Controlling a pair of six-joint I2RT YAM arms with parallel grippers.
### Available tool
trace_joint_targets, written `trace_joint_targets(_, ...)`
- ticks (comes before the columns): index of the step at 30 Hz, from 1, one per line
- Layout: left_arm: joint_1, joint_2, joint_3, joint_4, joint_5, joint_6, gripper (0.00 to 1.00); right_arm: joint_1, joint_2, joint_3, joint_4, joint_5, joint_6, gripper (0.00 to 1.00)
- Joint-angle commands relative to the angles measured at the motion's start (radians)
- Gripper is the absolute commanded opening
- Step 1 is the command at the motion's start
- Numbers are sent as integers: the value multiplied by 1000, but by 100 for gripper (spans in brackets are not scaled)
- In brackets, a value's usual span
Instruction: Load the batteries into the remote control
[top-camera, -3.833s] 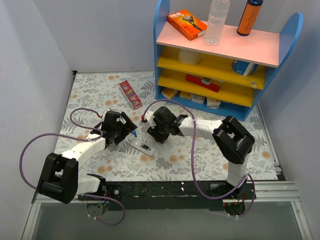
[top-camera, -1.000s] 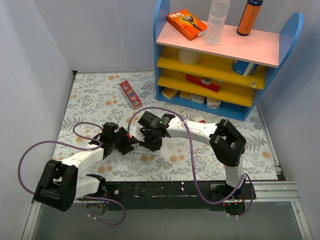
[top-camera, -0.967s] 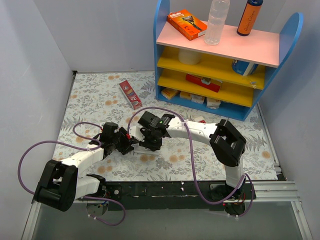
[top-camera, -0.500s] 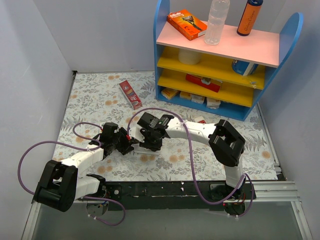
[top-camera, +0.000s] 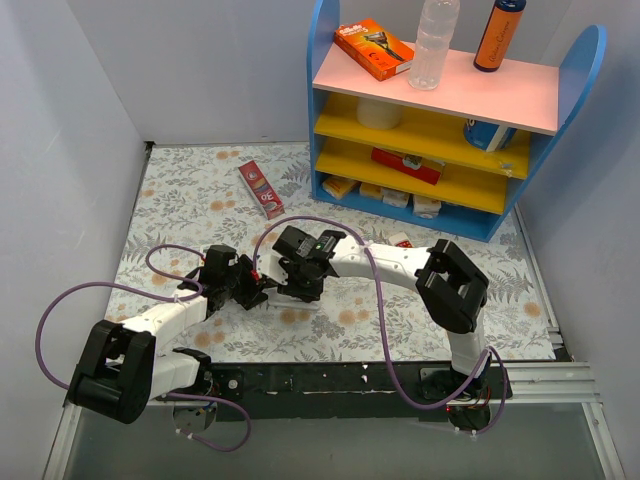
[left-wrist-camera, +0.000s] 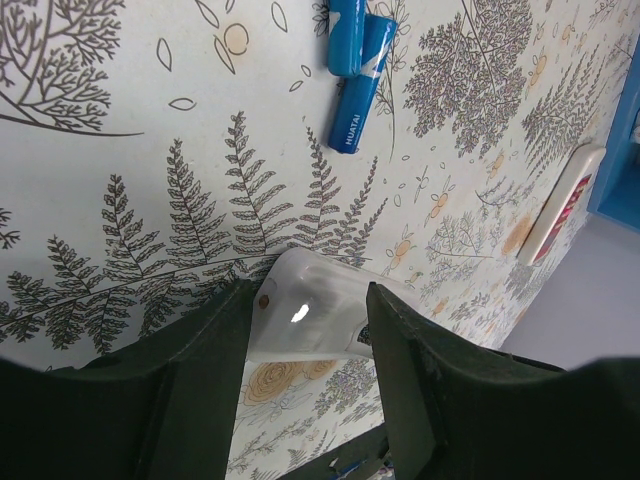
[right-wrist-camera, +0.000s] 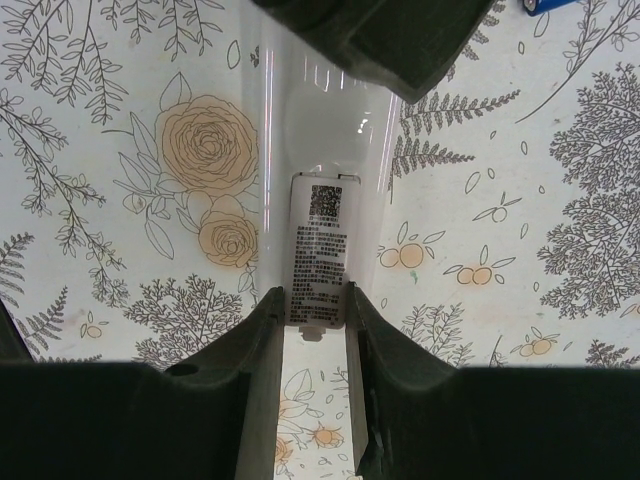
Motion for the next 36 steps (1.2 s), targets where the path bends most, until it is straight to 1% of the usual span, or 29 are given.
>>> trace_joint_targets(1,-4,-21,-16,-33,-5,7,49,7,11,38,13,40,13,4)
trace_joint_targets(12,-4,-19,-11,-33,0,7,49,9,12,54,14,14,27,4)
trace_joint_targets(21,-3,-24,-14,-35,4,6,49,12,31,61,17,-9,29,6)
trace_joint_targets(27,-4,-25,-16,-33,6,3,49,12,40,67,4,-21,27,12)
trace_joint_targets(31,-4,-27,-16,-35,6,4,49,10,35,66,-3,-21,17,23)
trace_joint_targets(33,-4,-27,-16,-35,4,3,49,10,31,64,-4,-21,14,26)
trace_joint_targets(34,-4,-27,-16,-33,6,3,49,12,28,64,-7,-21,12,30)
trace_joint_targets(36,-4,-27,-17,-35,6,3,49,12,25,69,-9,-23,10,33)
